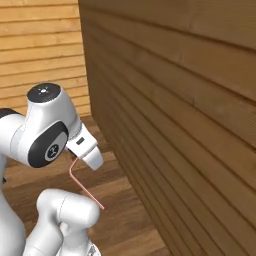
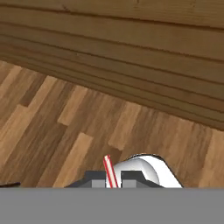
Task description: Take a straw from the drawer in front and place it inside the glass cup on the dining counter.
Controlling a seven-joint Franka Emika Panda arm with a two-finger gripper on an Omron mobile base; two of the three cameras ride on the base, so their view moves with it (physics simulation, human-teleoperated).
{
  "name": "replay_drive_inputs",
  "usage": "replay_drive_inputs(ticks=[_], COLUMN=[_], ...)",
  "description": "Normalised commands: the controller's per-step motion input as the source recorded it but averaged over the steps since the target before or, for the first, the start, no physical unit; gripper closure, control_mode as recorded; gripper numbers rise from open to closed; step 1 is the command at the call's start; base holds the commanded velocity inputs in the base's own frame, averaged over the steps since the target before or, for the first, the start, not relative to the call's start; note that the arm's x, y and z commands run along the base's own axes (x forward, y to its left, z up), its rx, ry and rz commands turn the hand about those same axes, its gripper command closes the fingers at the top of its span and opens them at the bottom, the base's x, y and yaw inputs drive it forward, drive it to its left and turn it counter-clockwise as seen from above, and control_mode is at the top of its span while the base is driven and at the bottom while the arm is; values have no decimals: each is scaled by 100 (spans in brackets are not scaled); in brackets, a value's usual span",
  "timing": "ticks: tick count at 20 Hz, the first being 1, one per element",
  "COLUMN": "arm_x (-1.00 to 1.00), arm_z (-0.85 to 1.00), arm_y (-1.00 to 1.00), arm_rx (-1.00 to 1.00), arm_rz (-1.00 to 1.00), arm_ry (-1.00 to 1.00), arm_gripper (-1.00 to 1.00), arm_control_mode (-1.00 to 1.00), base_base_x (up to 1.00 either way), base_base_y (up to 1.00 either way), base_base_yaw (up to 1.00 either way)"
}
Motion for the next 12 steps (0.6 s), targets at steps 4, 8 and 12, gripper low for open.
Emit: replay_drive_inputs(ticks=[4, 8, 12], arm_x=[0, 0, 0], arm_z=[0, 0, 0], arm_y=[0, 0, 0], arm_rx=[0, 0, 0], arm_rz=[0, 0, 0], arm_ry=[0, 0, 0], arm_gripper=[100, 100, 100], arm_control_mode=[100, 100, 100], base_base_x=[94, 91, 90], base_base_y=[0, 0, -1], base_base_yaw=[78, 79, 80])
